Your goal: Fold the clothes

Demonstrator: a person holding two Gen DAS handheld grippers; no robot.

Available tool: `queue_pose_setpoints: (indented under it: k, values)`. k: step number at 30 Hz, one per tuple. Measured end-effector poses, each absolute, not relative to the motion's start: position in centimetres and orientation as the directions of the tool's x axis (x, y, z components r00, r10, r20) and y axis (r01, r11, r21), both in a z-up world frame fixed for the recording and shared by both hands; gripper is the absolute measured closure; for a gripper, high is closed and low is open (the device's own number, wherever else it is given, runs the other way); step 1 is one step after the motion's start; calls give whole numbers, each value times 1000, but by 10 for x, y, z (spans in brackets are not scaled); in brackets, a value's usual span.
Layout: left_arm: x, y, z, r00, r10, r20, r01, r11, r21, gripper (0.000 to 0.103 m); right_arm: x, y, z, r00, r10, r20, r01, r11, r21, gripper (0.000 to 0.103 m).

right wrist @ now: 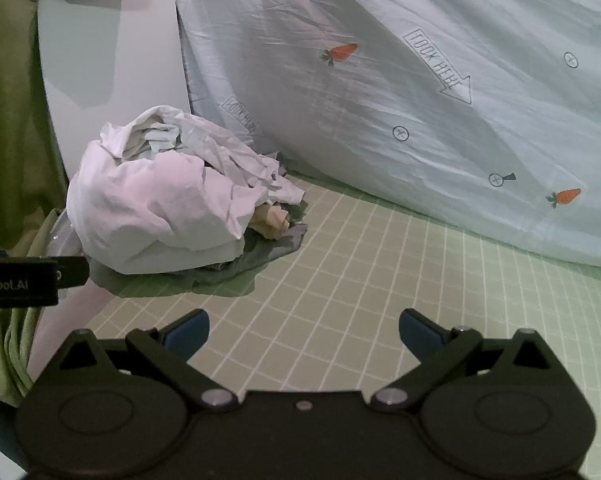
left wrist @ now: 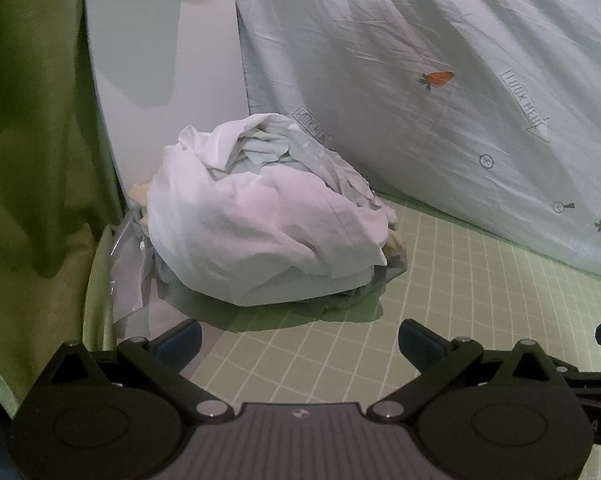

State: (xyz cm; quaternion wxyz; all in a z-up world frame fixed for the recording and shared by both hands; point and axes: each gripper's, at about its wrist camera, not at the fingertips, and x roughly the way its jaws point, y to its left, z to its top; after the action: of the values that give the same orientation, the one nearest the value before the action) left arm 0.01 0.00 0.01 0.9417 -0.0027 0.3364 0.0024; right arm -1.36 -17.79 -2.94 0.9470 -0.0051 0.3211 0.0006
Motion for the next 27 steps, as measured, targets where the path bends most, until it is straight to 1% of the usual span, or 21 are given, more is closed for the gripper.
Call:
queue_pose_setpoints:
  k: [27]
  values:
    - [6,7,4,775,21,-632,-23,1000,5,0,-3,-178,-30,795,23,-606,-33,999,-5,1]
